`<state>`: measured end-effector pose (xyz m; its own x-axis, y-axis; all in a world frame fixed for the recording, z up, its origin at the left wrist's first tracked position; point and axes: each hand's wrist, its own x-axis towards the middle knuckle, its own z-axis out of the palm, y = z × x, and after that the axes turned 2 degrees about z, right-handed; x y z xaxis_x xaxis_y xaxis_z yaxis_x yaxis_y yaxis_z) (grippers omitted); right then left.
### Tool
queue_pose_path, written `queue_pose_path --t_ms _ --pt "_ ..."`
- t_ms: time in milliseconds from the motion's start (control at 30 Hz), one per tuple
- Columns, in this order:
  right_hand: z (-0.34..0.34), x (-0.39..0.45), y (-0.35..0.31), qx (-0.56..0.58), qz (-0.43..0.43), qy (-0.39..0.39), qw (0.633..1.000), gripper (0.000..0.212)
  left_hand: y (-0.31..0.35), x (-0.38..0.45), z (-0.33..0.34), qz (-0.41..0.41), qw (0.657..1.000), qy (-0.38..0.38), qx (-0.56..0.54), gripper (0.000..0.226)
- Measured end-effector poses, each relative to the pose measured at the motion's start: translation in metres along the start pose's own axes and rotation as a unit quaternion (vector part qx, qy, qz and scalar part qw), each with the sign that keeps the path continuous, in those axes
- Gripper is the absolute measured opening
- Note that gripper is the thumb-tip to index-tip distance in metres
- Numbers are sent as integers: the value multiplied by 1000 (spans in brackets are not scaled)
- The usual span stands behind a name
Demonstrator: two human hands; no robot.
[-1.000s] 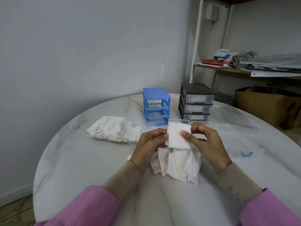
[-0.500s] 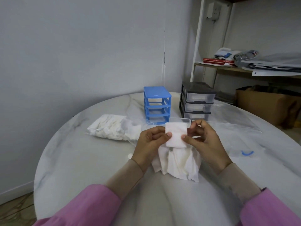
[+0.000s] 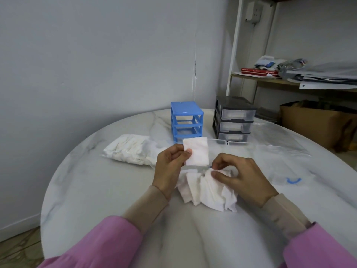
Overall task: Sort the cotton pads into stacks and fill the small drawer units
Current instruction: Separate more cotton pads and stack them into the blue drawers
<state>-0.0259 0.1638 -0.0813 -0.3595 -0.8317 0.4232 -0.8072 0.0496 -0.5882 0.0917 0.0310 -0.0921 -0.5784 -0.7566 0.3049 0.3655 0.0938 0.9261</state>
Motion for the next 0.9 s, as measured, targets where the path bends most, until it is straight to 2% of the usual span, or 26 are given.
queue_pose_path --t_ms 100,367,533,767,900 --pt "0 1 -2 54 2 31 998 8 0 0 0 3 1000 1 10 18" --pt "0 3 -5 194 5 106 975 8 4 -5 4 27 999 -29 18 23" --pt "1 5 -2 259 25 142 955 11 1 -3 2 25 999 -18 18 15" --pt "0 6 -1 247 23 170 954 16 -2 -1 2 -10 1000 -19 -11 13" --pt "0 6 -1 258 5 154 954 19 -1 -3 3 -12 999 0 -30 27"
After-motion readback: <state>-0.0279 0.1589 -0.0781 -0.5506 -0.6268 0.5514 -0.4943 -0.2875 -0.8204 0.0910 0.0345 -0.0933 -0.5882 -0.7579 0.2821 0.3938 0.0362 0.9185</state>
